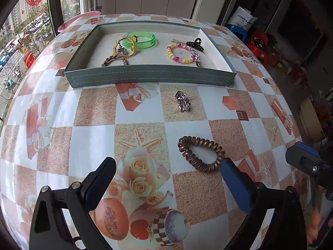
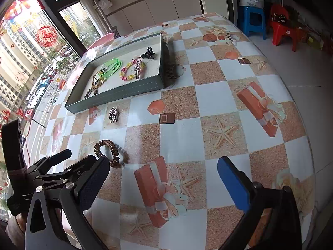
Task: Organize jewelry
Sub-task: 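Withdraw both tools from the tray toward the coil hair tie and heart charm, then grasp the brown coil hair tie with the left tool while the right tool grasps the silver heart charm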
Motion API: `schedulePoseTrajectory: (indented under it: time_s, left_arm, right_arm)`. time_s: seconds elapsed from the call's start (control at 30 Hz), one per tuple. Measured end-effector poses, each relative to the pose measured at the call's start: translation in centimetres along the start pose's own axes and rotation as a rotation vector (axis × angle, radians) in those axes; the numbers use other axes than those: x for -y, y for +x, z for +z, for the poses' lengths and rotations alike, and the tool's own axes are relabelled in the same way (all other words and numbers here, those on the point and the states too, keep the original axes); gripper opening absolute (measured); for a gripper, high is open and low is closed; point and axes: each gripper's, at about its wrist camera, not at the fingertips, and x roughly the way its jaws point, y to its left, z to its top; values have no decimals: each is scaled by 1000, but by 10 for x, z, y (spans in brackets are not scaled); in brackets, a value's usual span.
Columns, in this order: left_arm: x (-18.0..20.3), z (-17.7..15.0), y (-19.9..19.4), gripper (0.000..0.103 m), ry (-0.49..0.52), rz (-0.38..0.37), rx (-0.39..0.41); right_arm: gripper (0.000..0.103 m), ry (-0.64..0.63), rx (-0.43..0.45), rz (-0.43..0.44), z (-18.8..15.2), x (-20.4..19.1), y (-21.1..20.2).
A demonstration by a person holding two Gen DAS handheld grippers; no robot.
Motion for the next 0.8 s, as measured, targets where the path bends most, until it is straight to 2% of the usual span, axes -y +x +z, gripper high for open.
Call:
schedulePoseTrajectory:
  time_s: [0.2,0.27,0.3,0.53,0.63,0.8]
  left_arm:
    - [8,-1,12,101,21,35,-25]
    - [9,-2,15,93,31,46,-32]
    - [9,-2,17,93,33,50,-35]
    - [7,-1,18,93,27,42,-16]
    - [6,1,18,84,26,36,-10]
    - [1,4,17,84,7,24,-12]
  right_arm:
    - [103,13,-14,-4,1,6,8]
    - [103,13,-16,-7,3,6,10]
    - [103,14,-16,-8,4,6,11]
    - [103,5,-30,-17,8,2,20]
    - [103,6,-36,-17,9,0,24]
    - [103,4,-38,-17,10,-2,26]
